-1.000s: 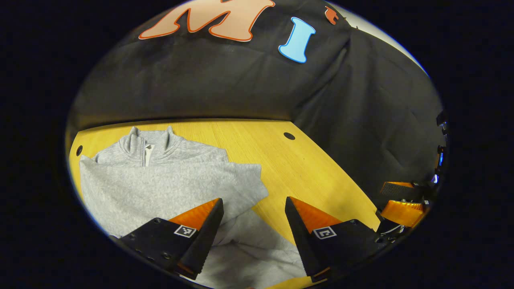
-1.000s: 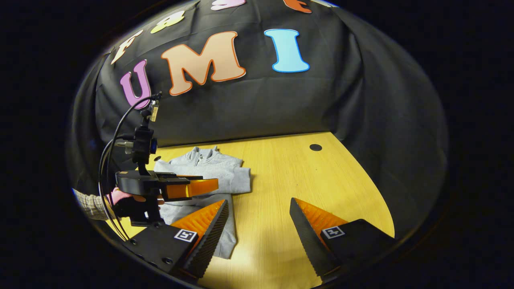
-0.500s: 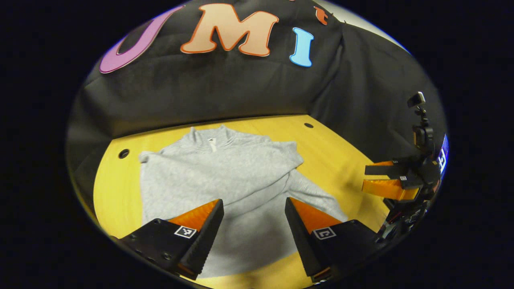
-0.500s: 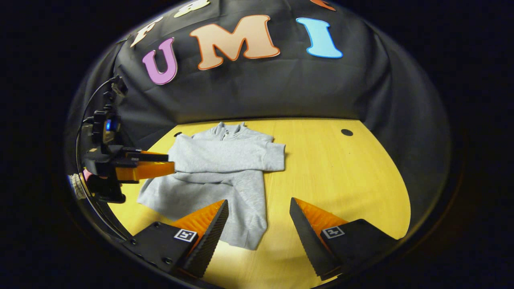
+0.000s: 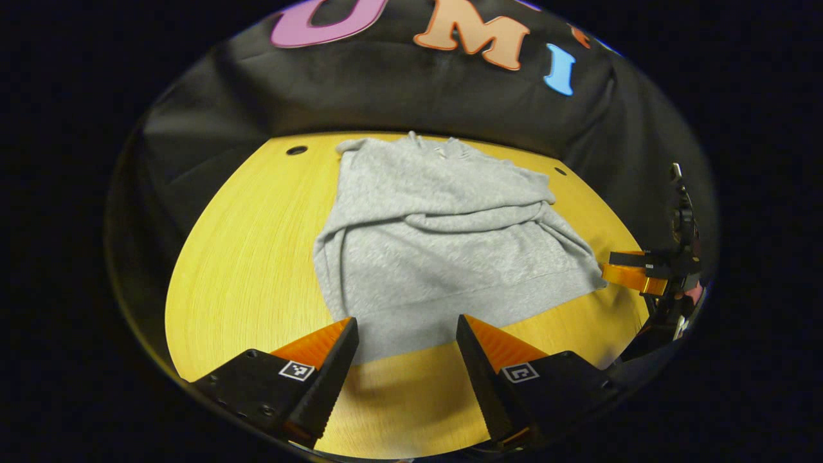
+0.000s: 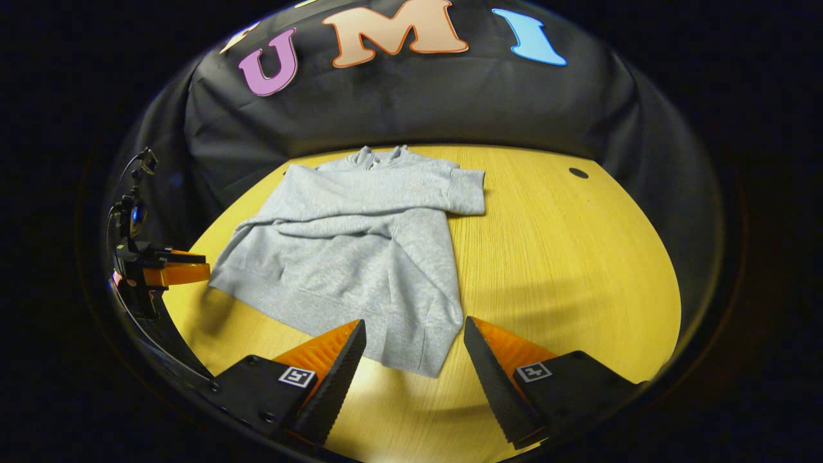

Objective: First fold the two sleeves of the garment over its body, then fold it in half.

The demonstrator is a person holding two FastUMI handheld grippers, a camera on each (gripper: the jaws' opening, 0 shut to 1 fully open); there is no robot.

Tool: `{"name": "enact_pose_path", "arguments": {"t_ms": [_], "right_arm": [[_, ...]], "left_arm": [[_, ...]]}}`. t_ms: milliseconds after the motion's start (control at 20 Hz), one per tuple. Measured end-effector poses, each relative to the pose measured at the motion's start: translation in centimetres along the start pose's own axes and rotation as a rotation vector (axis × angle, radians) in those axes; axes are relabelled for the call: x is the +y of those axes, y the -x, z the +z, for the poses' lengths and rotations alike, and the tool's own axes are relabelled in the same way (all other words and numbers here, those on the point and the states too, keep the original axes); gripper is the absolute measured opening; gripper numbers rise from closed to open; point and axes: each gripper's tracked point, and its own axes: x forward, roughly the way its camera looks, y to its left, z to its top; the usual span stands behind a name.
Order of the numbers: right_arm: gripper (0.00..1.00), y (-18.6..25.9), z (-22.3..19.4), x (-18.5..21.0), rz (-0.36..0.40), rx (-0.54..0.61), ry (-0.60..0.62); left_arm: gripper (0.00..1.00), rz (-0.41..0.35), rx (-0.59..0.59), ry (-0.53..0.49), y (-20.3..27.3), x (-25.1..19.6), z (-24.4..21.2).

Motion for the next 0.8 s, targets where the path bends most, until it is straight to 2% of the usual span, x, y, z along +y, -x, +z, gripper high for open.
{"name": "enact_pose_path", "arguments": {"t_ms": [50,100,150,200,250,350,400,450,500,550,600,650,700,750,800], "right_arm": [[0.97,-0.1,-0.4,0.0,-0.007,0.009,-0.003],[0.97,-0.3,-0.7,0.0,-0.013,0.015,-0.008],[0.93,-0.6,-0.9,0.0,-0.018,0.02,-0.012],[0.97,-0.9,-0.9,0.0,-0.023,0.026,-0.016],[0.93,-1.2,-0.9,0.0,-0.027,0.03,-0.02],[0.93,-1.3,-1.1,0.0,-0.033,0.039,-0.025],[0.97,-1.5,-1.2,-0.1,-0.04,0.044,-0.022],[0.97,-1.5,-1.6,-0.2,-0.049,0.054,-0.019],[0.93,-1.5,-1.4,-0.2,-0.056,0.044,-0.008],[0.97,-1.6,-1.4,-0.2,-0.062,0.049,0.001],[0.91,-1.6,-1.5,-0.2,-0.066,0.043,0.016],[0.96,-1.7,-1.5,-0.2,-0.068,0.043,0.024],[0.97,-1.7,-1.4,-0.2,-0.07,0.045,0.022],[0.9,-1.8,-1.5,-0.3,-0.073,0.049,0.018],[0.9,-1.6,-1.4,-0.3,-0.073,0.052,0.012]], "left_arm": [[0.89,0.007,0.006,0.018,-0.4,0.3,-0.5],[0.89,0.019,0.009,0.027,-0.9,0.5,-0.9],[0.89,0.031,0.012,0.03,-1.0,0.7,-1.2],[0.89,0.04,0.016,0.029,-1.2,0.9,-1.5],[0.9,0.047,0.023,0.029,-1.4,1.0,-1.8],[0.89,0.059,0.025,0.022,-1.6,1.4,-1.8],[0.89,0.063,0.018,0.012,-1.7,1.5,-1.5],[0.88,0.064,0.016,0.009,-2.0,1.5,-1.2],[0.88,0.069,0.021,0.01,-2.3,1.3,-1.2],[0.88,0.074,0.031,0.011,-2.4,1.1,-1.3],[0.9,0.084,0.035,0.005,-2.4,1.0,-1.3],[0.9,0.105,0.032,-0.012,-2.7,1.1,-1.1],[0.9,0.132,0.05,-0.019,-3.1,1.0,-1.4],[0.91,0.15,0.054,-0.025,-3.3,0.9,-1.3],[0.92,0.158,0.052,-0.016,-3.5,0.5,-1.1]]}}
